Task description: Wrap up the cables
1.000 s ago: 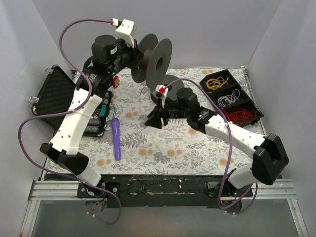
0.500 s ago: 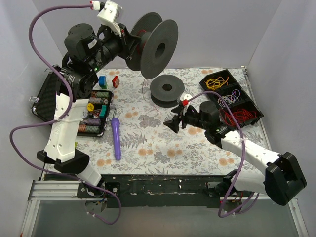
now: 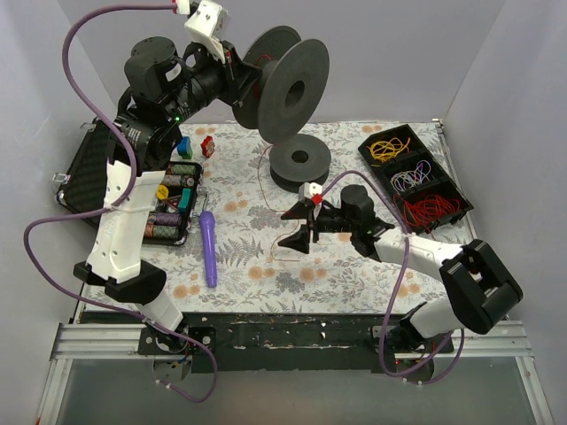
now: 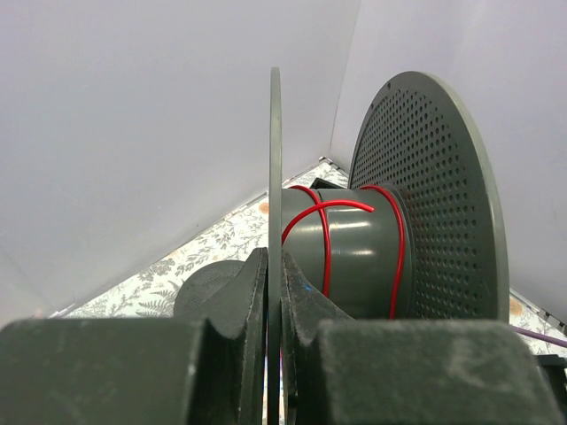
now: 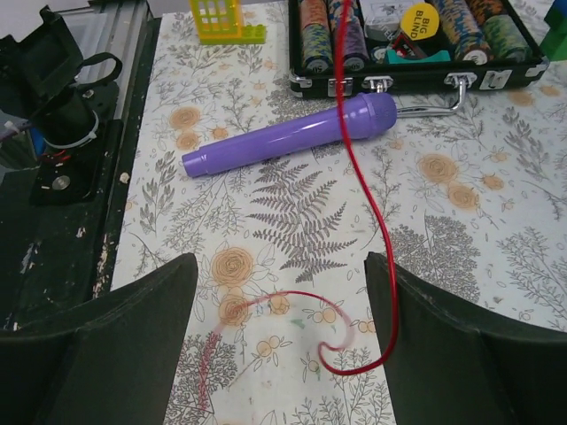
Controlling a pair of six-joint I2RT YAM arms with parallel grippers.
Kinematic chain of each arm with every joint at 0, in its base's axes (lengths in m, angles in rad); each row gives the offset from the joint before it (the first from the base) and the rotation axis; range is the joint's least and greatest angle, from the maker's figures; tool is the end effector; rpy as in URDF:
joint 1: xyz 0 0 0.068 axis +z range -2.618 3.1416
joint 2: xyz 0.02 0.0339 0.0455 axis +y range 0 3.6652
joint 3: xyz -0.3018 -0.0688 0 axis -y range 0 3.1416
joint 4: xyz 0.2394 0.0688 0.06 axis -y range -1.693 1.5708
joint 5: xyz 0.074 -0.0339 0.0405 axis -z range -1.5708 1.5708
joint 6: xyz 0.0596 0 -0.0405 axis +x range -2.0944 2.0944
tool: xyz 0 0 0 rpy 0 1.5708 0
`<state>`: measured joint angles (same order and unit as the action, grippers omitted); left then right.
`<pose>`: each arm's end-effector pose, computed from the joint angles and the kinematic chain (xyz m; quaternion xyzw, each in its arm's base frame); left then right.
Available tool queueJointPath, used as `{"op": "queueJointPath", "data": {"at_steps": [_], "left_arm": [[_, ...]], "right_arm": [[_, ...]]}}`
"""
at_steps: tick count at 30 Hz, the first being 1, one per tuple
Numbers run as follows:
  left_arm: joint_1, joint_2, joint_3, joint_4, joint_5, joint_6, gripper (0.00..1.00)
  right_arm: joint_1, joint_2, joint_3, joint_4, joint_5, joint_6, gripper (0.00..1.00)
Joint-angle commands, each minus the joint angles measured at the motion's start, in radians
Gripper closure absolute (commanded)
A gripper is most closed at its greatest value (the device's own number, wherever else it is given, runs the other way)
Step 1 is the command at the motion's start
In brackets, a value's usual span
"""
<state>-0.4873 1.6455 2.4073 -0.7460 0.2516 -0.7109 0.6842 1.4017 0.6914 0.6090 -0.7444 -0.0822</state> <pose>0.2635 -0.1564 0.6252 0.0112 0.7016 -0.4714 0.5343 0.2124 0.2254 0.2885 -0.4846 0.5499 0.4429 0.5164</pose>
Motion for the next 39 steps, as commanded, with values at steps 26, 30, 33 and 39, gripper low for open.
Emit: {"op": "queueJointPath", "data": {"at_steps": [26,30,33,39], "left_arm": [[-0.004,-0.184,-0.402,-0.342,0.184,0.578,1.0],[-0.011,-0.191,-0.588,-0.32,0.121,0.63,1.0],[-0.033,-0.181,-0.706,-0.204,-0.001,0.587,1.0],[-0.062,-0.116,-0.789,0.048,-0.224,0.43,1.0]], "right_arm": [[-0.413,-0.015,0.218,-0.304,0.129,0.216,0.99],[-0.413,-0.041,0.416,-0.637,0.14,0.137,0.99],[-0.4,-0.035,0.552,-0.791,0.084,0.159,0.99],[-0.237,-0.006,0.766,-0.924,-0.099,0.272,0.99]]}}
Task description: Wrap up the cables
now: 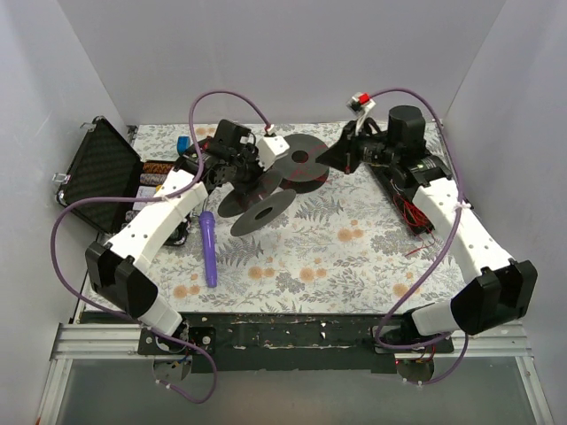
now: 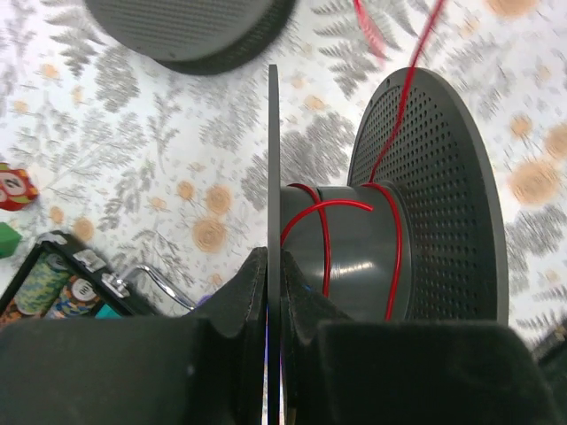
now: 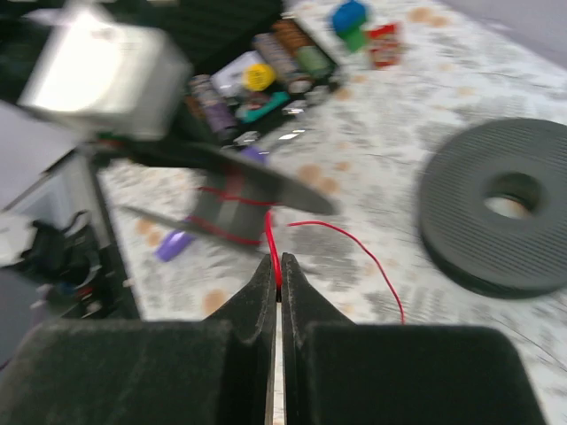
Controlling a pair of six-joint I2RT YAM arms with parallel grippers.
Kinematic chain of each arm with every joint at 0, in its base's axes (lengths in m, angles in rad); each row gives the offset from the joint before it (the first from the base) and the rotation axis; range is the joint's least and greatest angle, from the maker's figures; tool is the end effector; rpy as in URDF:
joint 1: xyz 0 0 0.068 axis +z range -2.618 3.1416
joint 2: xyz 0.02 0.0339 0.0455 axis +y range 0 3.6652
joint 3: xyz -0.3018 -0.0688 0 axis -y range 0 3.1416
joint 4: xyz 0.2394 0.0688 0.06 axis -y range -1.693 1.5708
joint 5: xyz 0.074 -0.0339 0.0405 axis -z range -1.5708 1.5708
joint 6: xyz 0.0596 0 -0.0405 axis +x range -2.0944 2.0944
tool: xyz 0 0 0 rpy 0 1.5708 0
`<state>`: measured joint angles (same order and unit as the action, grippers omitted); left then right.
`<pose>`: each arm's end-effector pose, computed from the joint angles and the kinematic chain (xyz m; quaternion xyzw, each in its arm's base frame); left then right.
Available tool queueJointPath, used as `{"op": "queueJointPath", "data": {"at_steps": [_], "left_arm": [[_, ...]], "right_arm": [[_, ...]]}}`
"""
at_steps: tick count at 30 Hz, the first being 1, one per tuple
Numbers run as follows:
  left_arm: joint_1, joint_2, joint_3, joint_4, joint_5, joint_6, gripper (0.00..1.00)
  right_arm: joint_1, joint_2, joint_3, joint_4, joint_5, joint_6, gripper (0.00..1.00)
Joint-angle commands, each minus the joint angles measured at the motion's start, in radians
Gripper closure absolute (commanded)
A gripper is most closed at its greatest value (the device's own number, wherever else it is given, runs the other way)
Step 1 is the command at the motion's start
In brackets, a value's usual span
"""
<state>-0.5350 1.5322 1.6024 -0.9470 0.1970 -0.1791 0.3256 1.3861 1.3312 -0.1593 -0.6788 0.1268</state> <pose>0.2759 -0.1771 0.3899 0.1986 0.9151 -0.2049 0.2848 0.2955 0.1393 0.4313 -0.2807 0.7099 0.3853 0.5185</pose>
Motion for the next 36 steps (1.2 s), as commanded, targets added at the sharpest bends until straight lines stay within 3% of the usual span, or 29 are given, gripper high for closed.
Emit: {"op": "queueJointPath", "data": {"at_steps": [1,8,16,18,20,26,30,36], "left_arm": [[-0.014,0.006,0.017,0.289,-0.183,-0.138,1.0],[-0.008,0.029,0.047,0.502,-0.303,-0.319,1.0],[0.04,0.042,0.198,0.567,-0.286,-0.453,1.0],[0.04,0.039,0.252,0.53,-0.246,-0.482,1.0],[0.04,0.032,0.298,0.487,-0.216,-0.497,1.0],[0.04,0.017,0.468,0.381,-0.119,-0.513,1.0],[0.04,0.016,0.562,0.32,-0.042,-0.51,1.0],[0.04,0.017,0.646,0.258,0.111,-0.504,1.0]], "right_arm": [[0.154,0.014,0.147,-0.14,-0.177,0.098,0.99],[0.406,0.062,0.171,0.148,-0.243,0.323,0.99],[0.5,0.117,0.083,0.119,-0.026,0.202,0.99],[0.501,0.114,0.047,0.112,0.051,0.156,0.86],[0.5,0.091,-0.009,0.148,0.103,0.11,0.68],[0.469,-0.039,-0.235,0.341,0.203,-0.016,0.39],[0.406,-0.139,-0.4,0.446,0.205,-0.099,0.3],[0.305,-0.197,-0.498,0.509,0.076,-0.203,0.28]]}}
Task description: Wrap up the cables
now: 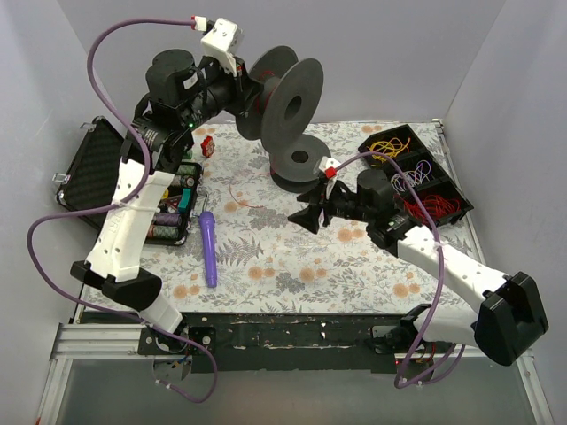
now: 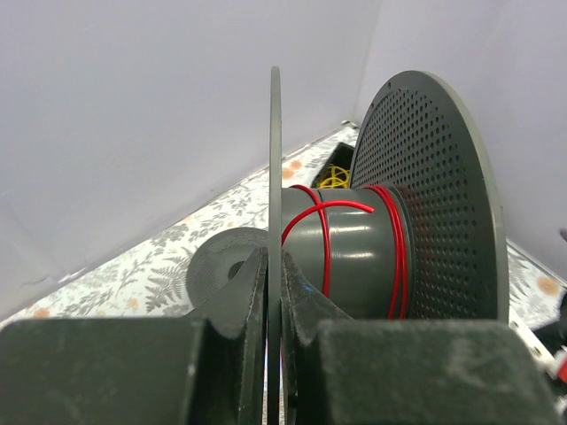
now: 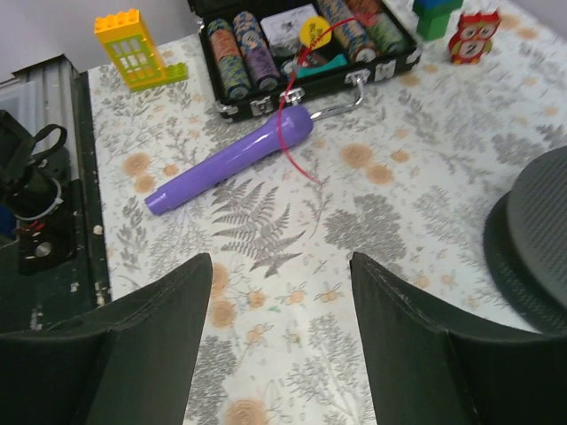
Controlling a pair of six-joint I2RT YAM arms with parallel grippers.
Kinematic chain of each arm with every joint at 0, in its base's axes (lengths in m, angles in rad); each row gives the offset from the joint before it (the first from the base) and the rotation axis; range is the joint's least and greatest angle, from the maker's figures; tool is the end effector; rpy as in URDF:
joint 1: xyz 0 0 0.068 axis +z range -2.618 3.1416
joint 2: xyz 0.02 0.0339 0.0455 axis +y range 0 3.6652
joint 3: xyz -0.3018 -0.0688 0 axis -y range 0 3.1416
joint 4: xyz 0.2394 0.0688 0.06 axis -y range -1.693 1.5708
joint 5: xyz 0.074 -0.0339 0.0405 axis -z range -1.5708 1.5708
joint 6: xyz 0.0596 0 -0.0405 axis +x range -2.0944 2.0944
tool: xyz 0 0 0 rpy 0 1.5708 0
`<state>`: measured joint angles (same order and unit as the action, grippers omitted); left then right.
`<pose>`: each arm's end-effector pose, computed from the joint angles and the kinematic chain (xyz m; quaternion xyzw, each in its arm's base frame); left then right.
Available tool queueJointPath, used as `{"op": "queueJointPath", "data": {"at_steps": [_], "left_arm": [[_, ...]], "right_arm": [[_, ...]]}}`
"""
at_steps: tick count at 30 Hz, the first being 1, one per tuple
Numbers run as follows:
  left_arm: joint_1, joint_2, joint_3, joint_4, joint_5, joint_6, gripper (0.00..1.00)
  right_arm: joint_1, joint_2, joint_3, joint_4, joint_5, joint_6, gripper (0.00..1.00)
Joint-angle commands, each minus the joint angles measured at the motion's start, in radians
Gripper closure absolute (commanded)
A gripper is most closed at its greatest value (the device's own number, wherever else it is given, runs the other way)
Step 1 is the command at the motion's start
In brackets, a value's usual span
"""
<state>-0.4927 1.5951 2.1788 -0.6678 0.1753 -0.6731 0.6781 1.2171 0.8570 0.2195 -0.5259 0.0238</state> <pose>0.2825 -0.1635 0.5861 -0.0071 0.7357 -0.4249 0.5274 0.2031 0.2021 0.3508 -0.3957 0.6356 0.4020 0.5271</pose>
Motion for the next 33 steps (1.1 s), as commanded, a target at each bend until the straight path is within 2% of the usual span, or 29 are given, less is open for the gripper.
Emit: {"op": "queueJointPath", "data": {"at_steps": [1,7,10,16,20,26,28,30,33], "left_arm": [[-0.003,-0.044,0.082,-0.027,0.144,-0.008,1.0],[-0.003,-0.034,0.145,-0.041,0.159,-0.008,1.0],[-0.003,-0.026,0.173,-0.044,0.17,-0.011,1.0],[-0.003,-0.017,0.208,-0.046,0.205,-0.023,1.0],[-0.003,-0.017,0.213,-0.049,0.231,-0.029,1.0],[-0.003,-0.02,0.233,-0.065,0.277,-0.04,1.0],[-0.003,-0.021,0.24,-0.069,0.282,-0.039,1.0],[-0.003,-0.023,0.245,-0.07,0.277,-0.034,1.0],[-0.003,-0.027,0.249,-0.075,0.277,-0.028,1.0]], "right_arm": [[-0.061,-0.027,-0.026,0.133,-0.1,-0.104,0.28],[-0.107,0.001,-0.049,0.323,-0.186,-0.044,0.26],[-0.106,0.054,-0.027,0.398,-0.227,0.011,0.15],[-0.106,0.134,-0.03,0.537,-0.218,0.083,0.13],[-0.106,0.205,0.025,0.54,-0.249,0.166,0.16],[-0.088,0.268,0.06,0.618,-0.335,0.177,0.28],[-0.081,0.297,0.092,0.603,-0.353,0.16,0.29],[-0.081,0.326,0.134,0.569,-0.373,0.14,0.36],[-0.081,0.36,0.177,0.437,-0.379,0.062,0.39]]}}
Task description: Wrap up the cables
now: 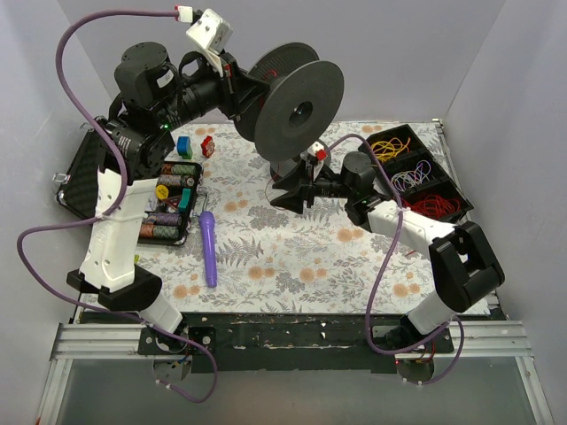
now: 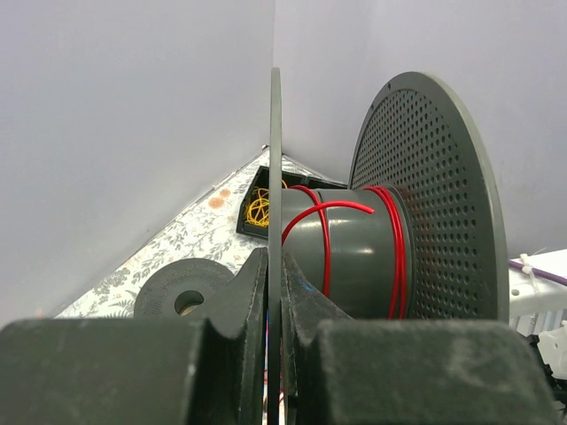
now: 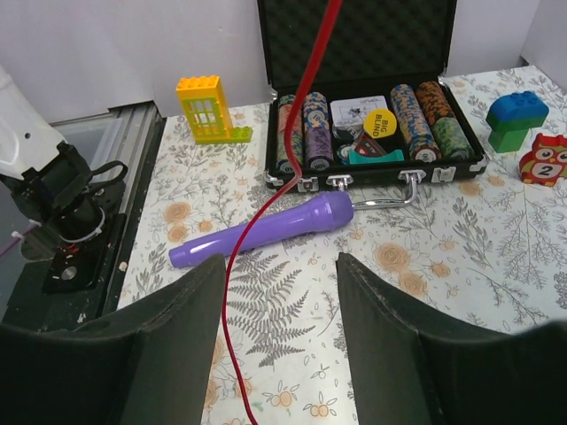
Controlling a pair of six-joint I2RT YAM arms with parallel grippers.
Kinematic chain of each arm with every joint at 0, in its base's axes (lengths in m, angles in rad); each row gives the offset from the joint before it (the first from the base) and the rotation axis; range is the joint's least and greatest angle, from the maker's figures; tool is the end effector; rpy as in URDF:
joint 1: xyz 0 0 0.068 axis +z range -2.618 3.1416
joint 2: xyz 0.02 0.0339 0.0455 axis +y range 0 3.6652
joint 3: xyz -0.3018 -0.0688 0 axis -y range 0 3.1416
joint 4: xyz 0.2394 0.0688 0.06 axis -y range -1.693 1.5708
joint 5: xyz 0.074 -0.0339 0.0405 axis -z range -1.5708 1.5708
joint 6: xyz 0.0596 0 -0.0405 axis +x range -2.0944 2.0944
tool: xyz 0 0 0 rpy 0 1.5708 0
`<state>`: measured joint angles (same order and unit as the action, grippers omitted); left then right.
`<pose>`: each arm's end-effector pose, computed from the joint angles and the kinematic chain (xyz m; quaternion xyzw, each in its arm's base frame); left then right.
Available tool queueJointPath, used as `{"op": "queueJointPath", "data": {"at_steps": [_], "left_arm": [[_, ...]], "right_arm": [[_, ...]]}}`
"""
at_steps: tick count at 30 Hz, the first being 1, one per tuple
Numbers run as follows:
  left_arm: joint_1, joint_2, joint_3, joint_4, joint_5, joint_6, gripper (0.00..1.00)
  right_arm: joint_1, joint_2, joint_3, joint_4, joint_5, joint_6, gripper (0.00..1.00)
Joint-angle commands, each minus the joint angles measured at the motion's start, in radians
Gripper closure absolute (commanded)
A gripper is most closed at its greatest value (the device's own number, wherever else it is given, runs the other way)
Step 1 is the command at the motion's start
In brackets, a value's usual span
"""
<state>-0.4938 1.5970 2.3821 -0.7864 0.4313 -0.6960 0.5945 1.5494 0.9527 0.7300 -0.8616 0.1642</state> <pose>0.2374 -0.1561 0.6267 0.0807 0.7029 -0.5122 0.4868 0.2705 0.2375 0.3453 -0.4348 0.5174 0.5087 0.5334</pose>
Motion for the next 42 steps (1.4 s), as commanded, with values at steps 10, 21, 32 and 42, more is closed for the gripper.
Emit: {"op": "queueJointPath", "data": {"at_steps": [10,21,32,42], "left_arm": [[-0.002,-0.02,0.071,0.036,0.03,0.003,1.0],[-0.002,-0.049,0.034,-0.019,-0.042,0.116,1.0],[-0.015,-0.137,-0.564,-0.278,-0.037,0.612,1.0],[-0.054,-0.092,-0.764,0.063,-0.344,0.327,1.0]], "right_arm": [[0.002,0.084,0.081,-0.219,-0.108,-0.161,0.39],[-0.099,-0.015,0.002,-0.414,0.012,-0.22,0.99],[-0.288,-0.19,0.193,-0.806,0.217,-0.244,0.99],[-0.009,-0.154,0.468,-0.856,0.251,0.059,0.99]]}}
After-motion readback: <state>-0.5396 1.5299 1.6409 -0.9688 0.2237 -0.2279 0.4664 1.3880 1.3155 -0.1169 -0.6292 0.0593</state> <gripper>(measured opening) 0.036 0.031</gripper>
